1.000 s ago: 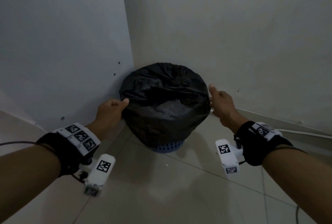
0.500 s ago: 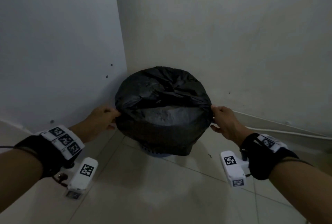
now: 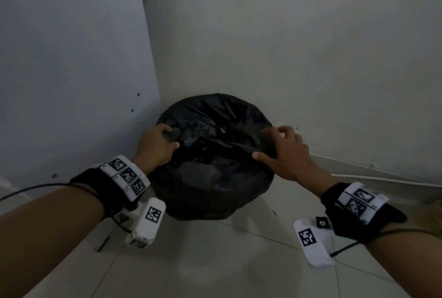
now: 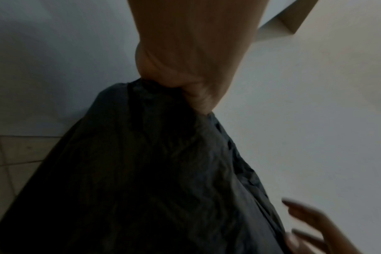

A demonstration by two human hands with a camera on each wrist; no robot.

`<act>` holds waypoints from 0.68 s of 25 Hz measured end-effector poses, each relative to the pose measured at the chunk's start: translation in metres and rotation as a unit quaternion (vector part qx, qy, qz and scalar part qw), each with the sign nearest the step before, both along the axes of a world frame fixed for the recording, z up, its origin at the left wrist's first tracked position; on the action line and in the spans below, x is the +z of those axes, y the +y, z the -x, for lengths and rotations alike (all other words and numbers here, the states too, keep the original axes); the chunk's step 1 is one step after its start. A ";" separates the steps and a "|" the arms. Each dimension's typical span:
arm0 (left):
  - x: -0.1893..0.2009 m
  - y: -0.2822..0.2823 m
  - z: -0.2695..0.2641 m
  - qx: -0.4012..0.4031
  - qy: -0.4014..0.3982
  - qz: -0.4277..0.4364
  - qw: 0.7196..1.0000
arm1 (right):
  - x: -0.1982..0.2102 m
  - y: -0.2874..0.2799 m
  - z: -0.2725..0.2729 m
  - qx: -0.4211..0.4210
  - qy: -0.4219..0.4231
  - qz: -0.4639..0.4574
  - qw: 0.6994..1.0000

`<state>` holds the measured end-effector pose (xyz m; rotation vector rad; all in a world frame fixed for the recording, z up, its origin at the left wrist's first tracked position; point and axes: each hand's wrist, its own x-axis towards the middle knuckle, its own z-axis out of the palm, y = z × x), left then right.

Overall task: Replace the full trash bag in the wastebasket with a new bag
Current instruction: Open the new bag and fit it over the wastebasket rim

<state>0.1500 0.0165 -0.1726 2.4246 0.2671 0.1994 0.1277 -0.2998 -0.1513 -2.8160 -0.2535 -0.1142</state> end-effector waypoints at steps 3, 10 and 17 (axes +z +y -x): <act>0.009 -0.006 0.017 -0.069 -0.121 -0.053 0.989 | 0.020 0.013 0.006 0.146 -0.060 0.029 0.987; 0.018 -0.032 0.052 -0.192 -0.183 -0.152 0.952 | -0.014 0.081 0.011 0.175 0.046 0.241 0.953; 0.020 -0.029 0.048 -0.169 -0.168 -0.209 0.948 | -0.047 0.073 0.044 0.131 0.139 0.308 0.932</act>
